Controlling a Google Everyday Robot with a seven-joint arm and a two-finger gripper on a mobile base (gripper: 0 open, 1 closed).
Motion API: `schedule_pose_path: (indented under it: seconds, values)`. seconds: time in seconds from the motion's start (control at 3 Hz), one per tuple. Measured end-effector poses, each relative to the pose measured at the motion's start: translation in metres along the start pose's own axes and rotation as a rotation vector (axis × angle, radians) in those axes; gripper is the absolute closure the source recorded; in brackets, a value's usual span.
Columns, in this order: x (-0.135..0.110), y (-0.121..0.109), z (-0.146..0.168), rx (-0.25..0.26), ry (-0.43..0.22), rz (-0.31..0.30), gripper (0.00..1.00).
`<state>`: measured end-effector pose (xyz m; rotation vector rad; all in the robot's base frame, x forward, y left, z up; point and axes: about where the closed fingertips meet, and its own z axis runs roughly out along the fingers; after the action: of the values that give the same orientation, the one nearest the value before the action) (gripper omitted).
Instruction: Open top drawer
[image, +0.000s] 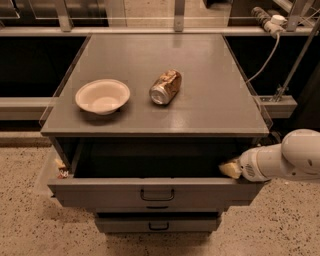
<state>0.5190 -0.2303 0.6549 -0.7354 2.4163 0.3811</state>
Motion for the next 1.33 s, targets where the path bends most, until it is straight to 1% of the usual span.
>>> schedule_pose_path:
  seconds: [0.33,0.67,1.0,1.33]
  values:
    - [-0.004,0.002,0.000,0.000,0.000,0.000,1.00]
    - [0.000,0.006,-0.010,0.003,0.017,0.004,1.00]
    - [-0.001,0.007,-0.010,0.003,0.017,0.004,1.00]
    - [0.010,0.019,-0.025,-0.043,0.059,-0.020,1.00]
